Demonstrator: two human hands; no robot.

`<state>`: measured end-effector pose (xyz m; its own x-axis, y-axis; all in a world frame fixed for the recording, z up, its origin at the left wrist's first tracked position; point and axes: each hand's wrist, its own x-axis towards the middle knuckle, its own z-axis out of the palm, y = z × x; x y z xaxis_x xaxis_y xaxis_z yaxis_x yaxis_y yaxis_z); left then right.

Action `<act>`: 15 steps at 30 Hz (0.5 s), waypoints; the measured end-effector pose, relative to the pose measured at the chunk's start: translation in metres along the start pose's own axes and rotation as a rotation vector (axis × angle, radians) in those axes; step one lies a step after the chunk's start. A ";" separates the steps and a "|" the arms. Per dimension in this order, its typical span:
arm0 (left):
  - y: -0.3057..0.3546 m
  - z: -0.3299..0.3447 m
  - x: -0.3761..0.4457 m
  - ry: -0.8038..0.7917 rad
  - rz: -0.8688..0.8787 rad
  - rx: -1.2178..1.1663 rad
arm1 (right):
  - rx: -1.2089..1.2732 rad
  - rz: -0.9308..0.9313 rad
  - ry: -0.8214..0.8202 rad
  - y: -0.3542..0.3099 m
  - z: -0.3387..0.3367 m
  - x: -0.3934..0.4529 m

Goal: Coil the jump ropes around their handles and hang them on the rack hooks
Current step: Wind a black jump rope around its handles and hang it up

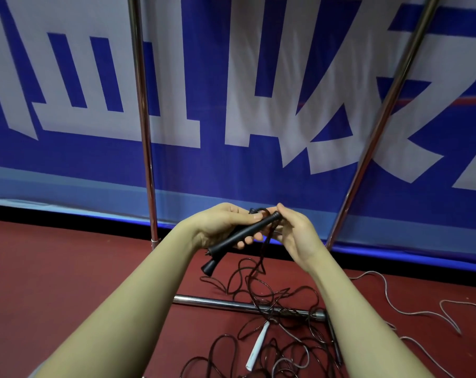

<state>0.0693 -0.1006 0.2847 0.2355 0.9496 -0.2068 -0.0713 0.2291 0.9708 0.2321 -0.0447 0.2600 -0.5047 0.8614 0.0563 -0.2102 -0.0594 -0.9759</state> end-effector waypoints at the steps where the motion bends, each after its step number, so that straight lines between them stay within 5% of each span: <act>1: 0.000 -0.001 -0.001 -0.004 -0.003 -0.001 | -0.012 -0.024 0.019 0.000 -0.001 0.001; 8: -0.001 0.004 0.000 -0.074 -0.047 -0.010 | -0.006 -0.077 0.131 -0.005 -0.003 0.000; 15: 0.001 0.019 0.006 0.109 0.070 0.238 | 0.163 -0.080 0.153 -0.011 -0.004 0.000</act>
<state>0.0891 -0.0988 0.2864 0.1315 0.9817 -0.1378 0.1496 0.1178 0.9817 0.2383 -0.0422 0.2698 -0.3507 0.9324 0.0877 -0.3836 -0.0576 -0.9217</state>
